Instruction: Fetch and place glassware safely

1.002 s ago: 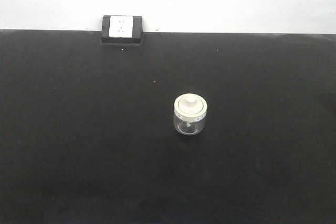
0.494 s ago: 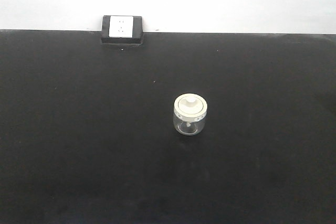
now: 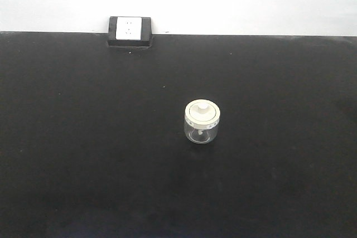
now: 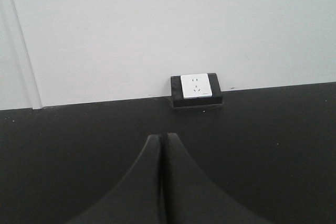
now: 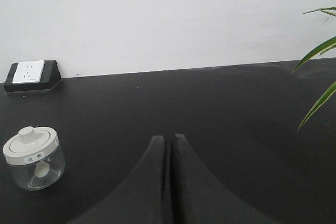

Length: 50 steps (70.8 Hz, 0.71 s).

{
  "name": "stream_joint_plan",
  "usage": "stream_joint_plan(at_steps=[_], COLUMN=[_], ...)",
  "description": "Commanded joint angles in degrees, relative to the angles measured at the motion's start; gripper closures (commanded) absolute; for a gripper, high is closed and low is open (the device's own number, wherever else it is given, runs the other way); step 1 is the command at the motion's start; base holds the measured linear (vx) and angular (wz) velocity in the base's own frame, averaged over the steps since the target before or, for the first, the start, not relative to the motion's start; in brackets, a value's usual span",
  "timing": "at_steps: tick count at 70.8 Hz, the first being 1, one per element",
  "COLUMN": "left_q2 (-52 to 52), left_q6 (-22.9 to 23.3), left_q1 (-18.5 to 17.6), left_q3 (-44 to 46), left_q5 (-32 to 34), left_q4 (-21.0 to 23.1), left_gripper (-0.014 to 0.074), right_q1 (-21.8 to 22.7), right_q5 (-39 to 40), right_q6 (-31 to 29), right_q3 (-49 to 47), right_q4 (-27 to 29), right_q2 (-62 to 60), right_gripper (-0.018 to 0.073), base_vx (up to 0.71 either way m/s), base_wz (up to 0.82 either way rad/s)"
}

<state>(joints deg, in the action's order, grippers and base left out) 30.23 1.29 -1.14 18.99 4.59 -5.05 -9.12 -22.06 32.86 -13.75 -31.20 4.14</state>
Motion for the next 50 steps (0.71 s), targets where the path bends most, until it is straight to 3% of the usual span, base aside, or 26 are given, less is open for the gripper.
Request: stream_joint_plan(at_steps=[1, 15, 42, 50], left_q2=[-2.29, -9.96, -31.59, -31.44], left_q6=[0.35, -0.67, -0.67, -0.61], left_q1=[-0.38, -0.38, -0.38, -0.38], left_q3=[1.53, -1.40, -15.77, -17.80], left_q5=[0.33, -9.82, -11.81, -11.31], left_q4=[0.21, 0.21, 0.62, 0.70], left_gripper=[0.0603, 0.0603, 0.0603, 0.0603], right_q1=[0.28, 0.28, 0.28, 0.28], right_q5=[3.43, 3.43, 3.43, 3.39], right_q6=[-0.42, -0.42, -0.42, -0.42], right_q3=[-1.52, -1.52, -1.52, -1.52], right_q4=[-0.96, -0.91, -0.91, -0.85], right_q2=[0.66, 0.66, 0.66, 0.60], right_gripper=[0.0563, 0.0563, 0.0563, 0.0563], base_vx=[0.00, 0.00, 0.00, 0.00], base_wz=[0.00, 0.00, 0.00, 0.00])
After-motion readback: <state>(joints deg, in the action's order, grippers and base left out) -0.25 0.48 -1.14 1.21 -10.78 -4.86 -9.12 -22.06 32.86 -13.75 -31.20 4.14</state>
